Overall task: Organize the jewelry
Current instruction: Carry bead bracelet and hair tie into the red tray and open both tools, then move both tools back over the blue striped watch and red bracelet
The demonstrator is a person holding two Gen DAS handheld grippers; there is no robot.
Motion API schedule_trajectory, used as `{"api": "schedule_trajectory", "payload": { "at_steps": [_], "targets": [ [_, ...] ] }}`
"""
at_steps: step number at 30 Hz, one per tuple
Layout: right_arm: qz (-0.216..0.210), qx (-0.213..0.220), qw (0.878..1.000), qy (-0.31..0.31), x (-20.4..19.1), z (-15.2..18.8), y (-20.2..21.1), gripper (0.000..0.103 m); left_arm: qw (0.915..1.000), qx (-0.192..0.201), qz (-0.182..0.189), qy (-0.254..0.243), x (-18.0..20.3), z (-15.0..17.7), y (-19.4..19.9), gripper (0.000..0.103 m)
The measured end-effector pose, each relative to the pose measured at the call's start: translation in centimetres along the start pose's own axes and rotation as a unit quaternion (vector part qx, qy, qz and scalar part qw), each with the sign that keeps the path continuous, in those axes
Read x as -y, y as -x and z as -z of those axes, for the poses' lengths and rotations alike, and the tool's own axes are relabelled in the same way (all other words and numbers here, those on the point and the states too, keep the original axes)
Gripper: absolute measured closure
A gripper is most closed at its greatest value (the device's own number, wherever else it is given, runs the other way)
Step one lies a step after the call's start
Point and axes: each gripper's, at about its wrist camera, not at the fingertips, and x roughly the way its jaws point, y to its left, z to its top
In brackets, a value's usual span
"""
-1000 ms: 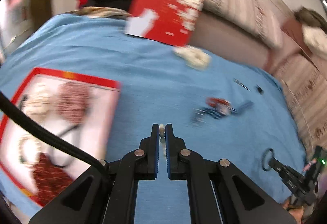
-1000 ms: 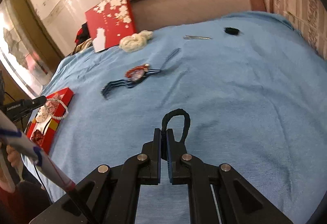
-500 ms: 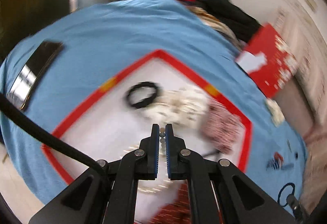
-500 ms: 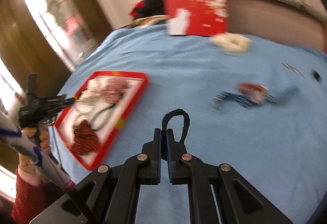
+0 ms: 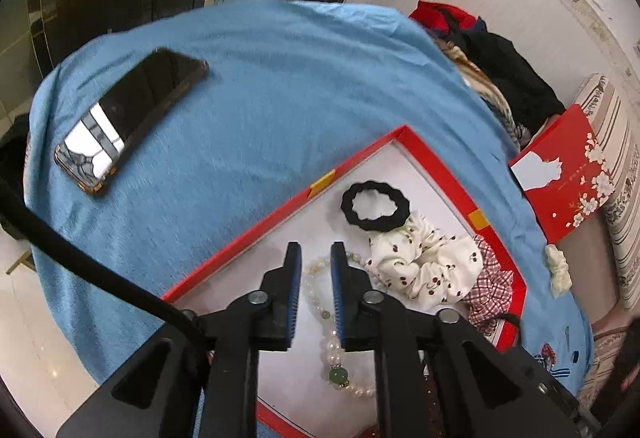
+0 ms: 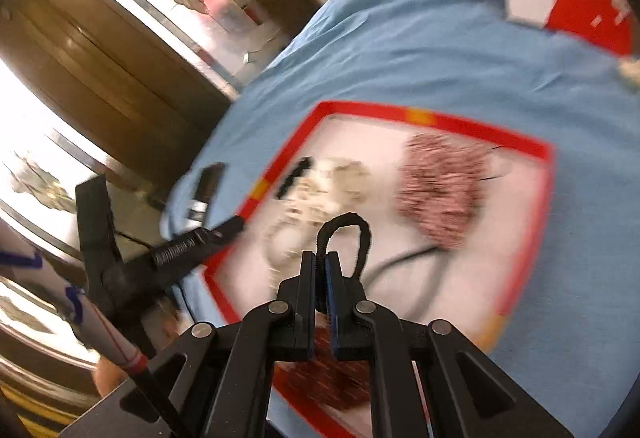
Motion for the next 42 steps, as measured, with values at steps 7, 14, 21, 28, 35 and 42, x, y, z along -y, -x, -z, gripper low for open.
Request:
{"api": "schedule_trajectory", "payload": {
  "at_steps": [7,14,21,28,35,42],
  "targets": [
    [0.113,-0.024,0.993,0.027,1.3,0.4,-2.9,0.070,0.9998,0.017,0.008,0.003,-0.2,-0.3,0.9,0.087],
    [0.153,0.038,0.981,0.113,-3.0,0.0,-0.7,0.055,0.9984,0.052,-0.003,0.020,-0.2,-0.6,2.2,0.080],
    [0.140,-0.053,0.976,0.156,-5.1,-1.2,-8.5,0.082,0.9954,0.072,-0.033,0.055,-1.8,-0.9,2.6,0.079],
    [0.182,-0.042,0.976,0.116,-3.2,-4.4,-10.6,0.082,0.9964,0.059,-0.038,0.047,-1.6,-1.1,1.5,0.079],
    [0.167,0.021,0.981,0.102,-1.3,-3.0,-1.3,0.064,0.9978,0.058,-0.030,0.009,0.9,-0.2,1.6,0.077],
    [0.219,0.079,0.972,0.017,7.7,2.2,12.5,0.059,0.9953,0.050,0.015,-0.081,7.0,3.5,2.6,0.071]
  ]
}}
